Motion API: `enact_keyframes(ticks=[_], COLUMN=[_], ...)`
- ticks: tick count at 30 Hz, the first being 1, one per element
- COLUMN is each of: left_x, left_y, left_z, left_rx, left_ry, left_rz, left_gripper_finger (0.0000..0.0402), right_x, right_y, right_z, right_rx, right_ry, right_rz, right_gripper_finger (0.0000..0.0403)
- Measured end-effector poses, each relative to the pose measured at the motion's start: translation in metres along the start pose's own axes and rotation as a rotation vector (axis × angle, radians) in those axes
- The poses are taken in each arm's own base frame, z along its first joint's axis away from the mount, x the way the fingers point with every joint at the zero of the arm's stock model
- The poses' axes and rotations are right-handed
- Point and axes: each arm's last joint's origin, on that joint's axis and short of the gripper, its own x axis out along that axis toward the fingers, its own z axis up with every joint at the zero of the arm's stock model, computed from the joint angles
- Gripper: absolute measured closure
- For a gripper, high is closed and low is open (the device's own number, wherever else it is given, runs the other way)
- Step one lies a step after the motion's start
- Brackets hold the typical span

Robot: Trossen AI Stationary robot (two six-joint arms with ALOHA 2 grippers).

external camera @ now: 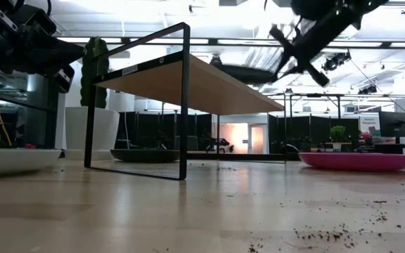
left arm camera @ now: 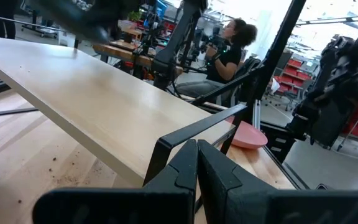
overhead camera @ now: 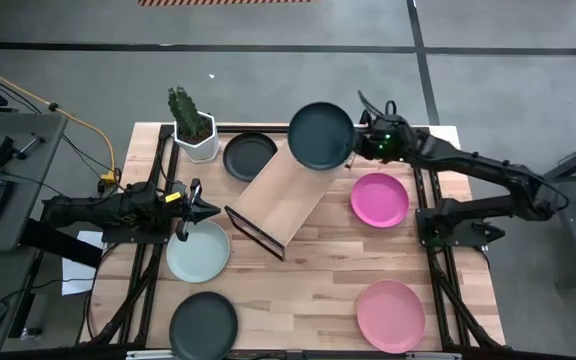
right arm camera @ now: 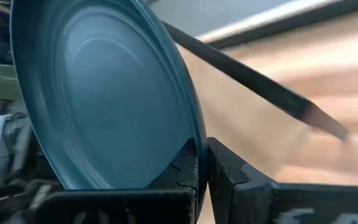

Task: Place and stack plates onto a shelf
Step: Put the dark green plate on the shelf

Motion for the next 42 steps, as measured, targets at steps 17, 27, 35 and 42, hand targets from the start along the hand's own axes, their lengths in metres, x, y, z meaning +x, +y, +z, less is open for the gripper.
enact_keyframes(ticks=[17,27,35,42], left_x=[0.0,0.0,0.0,0.0], left_y=[0.0,0.0,0.0,0.0], left_z=[0.0,0.0,0.0,0.0], left_rx=[0.0,0.0,0.0,0.0], left_ry=[0.0,0.0,0.0,0.0], left_rz=[0.0,0.0,0.0,0.0], left_gripper_finger=[0.0401,0.0401,0.0402,0.0401], right_x=[0.013,0.012,0.014,0.025], right_y=[-0.012,-0.012,-0.013,-0.015], right_z=[-0.008,-0.008,-0.009,-0.01], right_rx=[0.058,0.057,0.066,0.084], right_ry=[0.07,0.064,0.065,0.08], right_rz=[-0.034,-0.045,-0.053,-0.082], right_gripper_finger=[0.0403,0.0403,0.0403,0.0402])
